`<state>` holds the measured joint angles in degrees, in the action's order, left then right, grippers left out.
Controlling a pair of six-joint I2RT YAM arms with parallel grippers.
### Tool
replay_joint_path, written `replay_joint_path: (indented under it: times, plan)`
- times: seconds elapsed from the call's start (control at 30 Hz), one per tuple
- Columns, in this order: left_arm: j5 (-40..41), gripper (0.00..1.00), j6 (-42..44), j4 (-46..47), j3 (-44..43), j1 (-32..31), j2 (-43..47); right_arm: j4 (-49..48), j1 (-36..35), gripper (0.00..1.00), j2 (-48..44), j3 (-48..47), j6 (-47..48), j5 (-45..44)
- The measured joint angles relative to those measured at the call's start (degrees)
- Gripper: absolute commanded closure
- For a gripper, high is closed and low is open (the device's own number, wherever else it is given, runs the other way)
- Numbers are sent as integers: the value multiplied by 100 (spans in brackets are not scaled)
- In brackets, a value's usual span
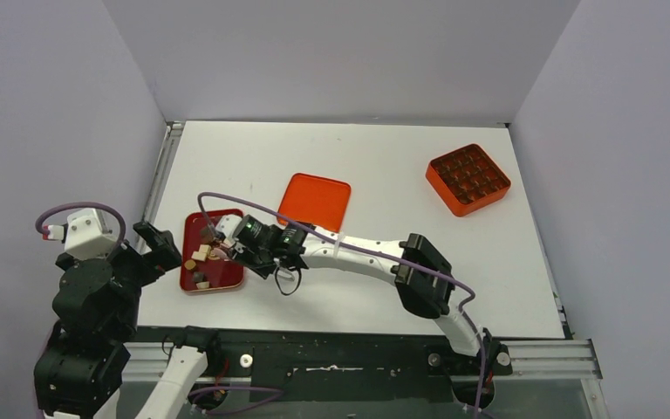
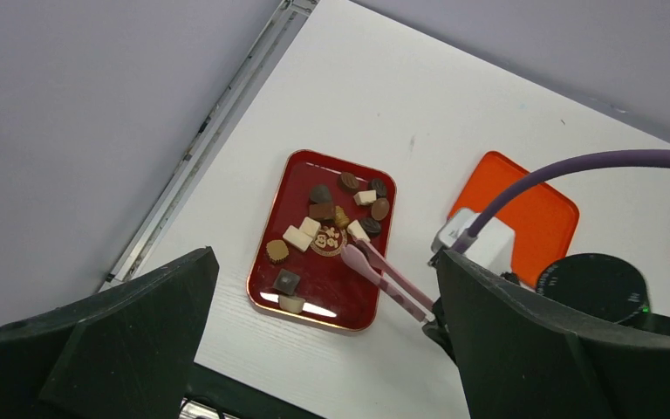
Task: Pack the chocolate
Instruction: Pick up the fake chocolate from the plate, then place the fake chocolate in the packing box.
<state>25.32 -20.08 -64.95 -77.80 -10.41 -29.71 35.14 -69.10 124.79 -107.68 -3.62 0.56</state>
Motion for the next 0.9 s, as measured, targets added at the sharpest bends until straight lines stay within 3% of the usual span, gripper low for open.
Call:
replay_joint_path:
  times: [0.2,0.47,0.9]
  plan:
    - [-116,3,85,149,306,0,0,-162,269,83,-765,717,-129,111]
    - [-997,3,129,614,1102,0,37,-146,916,83,-1797,1532,-273,24]
    - [-2859,3,127,1432,2503,0,-597,376,3093,83,-3200,2166,-297,-459]
